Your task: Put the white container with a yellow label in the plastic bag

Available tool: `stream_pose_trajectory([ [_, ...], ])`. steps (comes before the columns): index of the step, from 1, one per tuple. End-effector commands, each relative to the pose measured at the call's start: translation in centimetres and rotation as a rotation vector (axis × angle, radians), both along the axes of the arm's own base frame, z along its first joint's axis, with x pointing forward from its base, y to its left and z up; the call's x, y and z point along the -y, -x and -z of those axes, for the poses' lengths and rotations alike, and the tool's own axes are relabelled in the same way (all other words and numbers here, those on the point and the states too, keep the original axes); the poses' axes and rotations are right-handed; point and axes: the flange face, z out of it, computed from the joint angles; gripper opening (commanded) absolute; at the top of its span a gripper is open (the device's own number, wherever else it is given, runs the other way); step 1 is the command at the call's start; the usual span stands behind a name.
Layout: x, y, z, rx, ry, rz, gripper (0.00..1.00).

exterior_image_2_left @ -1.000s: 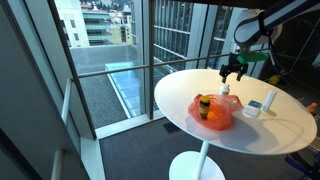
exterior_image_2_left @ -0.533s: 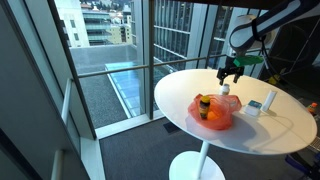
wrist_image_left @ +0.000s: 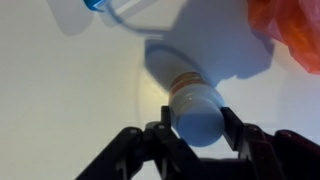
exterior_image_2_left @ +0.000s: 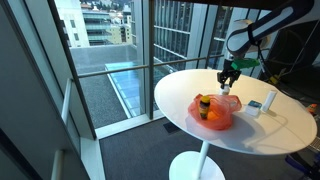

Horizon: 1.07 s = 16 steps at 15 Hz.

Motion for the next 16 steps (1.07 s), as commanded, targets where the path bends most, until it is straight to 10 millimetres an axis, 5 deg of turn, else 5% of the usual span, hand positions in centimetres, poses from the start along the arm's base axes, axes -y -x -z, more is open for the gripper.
stream_pose_trajectory([
  [1,0.3,-0.7,-1.3,0.011,-0.002,-0.004,0.25],
  [7,-1.0,-0.1,-6.6,0.056,0.026,0.014,0.19],
  [16,-8.1,1.7,-14.1,0.127,0.035,-0.077,0.19],
])
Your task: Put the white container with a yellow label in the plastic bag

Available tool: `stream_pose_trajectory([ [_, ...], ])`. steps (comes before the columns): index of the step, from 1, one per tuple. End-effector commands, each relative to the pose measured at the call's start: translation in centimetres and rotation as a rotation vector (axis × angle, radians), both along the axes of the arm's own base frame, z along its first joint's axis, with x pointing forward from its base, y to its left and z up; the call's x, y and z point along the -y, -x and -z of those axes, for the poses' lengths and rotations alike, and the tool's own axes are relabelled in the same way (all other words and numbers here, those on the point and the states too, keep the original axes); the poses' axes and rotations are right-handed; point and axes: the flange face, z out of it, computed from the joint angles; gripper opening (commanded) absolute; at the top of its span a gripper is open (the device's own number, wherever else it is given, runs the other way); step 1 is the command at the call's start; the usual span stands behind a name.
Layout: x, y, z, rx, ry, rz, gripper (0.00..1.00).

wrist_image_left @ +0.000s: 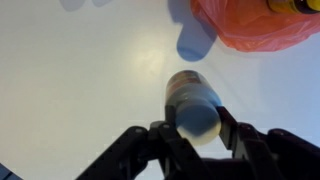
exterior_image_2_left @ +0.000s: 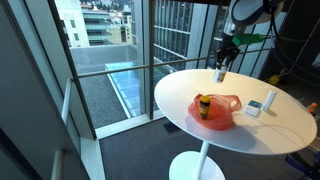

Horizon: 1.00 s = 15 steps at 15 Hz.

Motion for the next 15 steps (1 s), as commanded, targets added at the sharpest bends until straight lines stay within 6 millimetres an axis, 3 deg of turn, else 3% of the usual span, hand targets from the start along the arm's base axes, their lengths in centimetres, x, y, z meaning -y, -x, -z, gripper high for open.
stream_pose_trajectory([
  [1,-2.7,1.9,-2.1,0.004,0.016,-0.02,0.19],
  [6,-5.5,4.3,-1.9,-0.034,0.006,-0.03,0.19],
  [15,-8.2,7.4,2.2,-0.112,-0.031,-0.066,0.19],
])
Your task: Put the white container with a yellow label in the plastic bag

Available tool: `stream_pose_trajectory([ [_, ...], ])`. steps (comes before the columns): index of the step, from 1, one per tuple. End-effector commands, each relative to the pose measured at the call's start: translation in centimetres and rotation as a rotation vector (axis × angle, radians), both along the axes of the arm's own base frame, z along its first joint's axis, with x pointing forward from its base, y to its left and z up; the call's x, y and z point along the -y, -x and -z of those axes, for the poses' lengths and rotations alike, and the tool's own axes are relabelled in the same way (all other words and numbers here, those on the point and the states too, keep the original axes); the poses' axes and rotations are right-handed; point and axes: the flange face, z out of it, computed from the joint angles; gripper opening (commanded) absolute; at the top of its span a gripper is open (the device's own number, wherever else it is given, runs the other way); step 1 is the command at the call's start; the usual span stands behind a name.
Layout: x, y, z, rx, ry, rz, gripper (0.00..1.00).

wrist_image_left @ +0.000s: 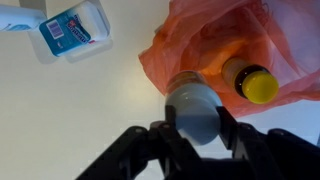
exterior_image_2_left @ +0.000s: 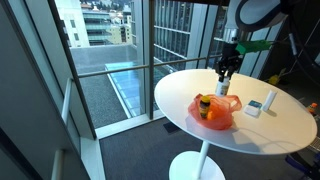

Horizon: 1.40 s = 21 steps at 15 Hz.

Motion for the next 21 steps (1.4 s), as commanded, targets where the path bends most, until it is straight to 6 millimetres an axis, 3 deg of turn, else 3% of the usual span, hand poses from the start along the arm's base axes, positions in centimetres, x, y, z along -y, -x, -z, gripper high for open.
stream_pose_trajectory([
  [1,-0.8,1.5,0.5,-0.001,-0.012,0.005,0.19],
  [9,-1.5,2.1,3.5,-0.015,-0.064,-0.003,0.19],
  [21,1.4,0.9,8.2,0.026,-0.045,0.04,0.19],
])
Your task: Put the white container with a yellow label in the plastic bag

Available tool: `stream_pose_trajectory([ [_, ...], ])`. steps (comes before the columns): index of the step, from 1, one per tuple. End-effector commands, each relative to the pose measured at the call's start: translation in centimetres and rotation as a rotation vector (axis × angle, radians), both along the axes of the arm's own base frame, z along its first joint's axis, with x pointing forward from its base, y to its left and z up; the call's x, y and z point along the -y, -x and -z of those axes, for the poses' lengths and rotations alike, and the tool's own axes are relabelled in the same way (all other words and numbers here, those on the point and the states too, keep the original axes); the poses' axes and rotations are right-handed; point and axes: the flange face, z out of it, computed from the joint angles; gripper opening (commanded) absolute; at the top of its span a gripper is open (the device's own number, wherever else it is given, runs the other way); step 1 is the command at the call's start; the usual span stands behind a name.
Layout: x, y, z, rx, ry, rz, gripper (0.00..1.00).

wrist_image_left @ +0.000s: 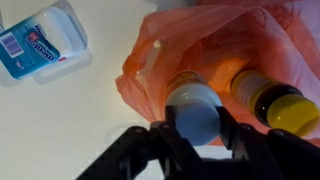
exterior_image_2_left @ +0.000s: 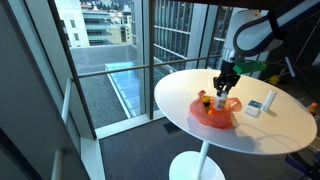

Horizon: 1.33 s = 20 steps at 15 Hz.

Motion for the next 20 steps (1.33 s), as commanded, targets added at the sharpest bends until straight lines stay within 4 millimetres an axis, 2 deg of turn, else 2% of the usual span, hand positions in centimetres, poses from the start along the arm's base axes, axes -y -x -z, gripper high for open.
stream_pose_trajectory([
  [1,0.8,-0.4,1.2,0.01,0.0,0.007,0.19],
  [6,1.0,-0.3,2.6,-0.001,0.002,0.015,0.19],
  [7,1.0,-0.3,2.2,0.004,0.005,0.015,0.69],
  [8,1.1,-0.2,1.8,0.006,0.008,0.019,0.71],
  [9,1.3,-0.2,1.2,0.009,0.008,0.019,0.77],
  [11,1.7,0.1,-0.2,0.014,0.015,0.026,0.94],
  [12,1.9,0.2,-0.9,0.017,0.016,0.029,0.99],
  [14,2.5,0.4,-2.6,0.019,0.018,0.034,1.0],
  [20,4.3,2.8,-8.5,-0.085,0.037,0.057,1.0],
])
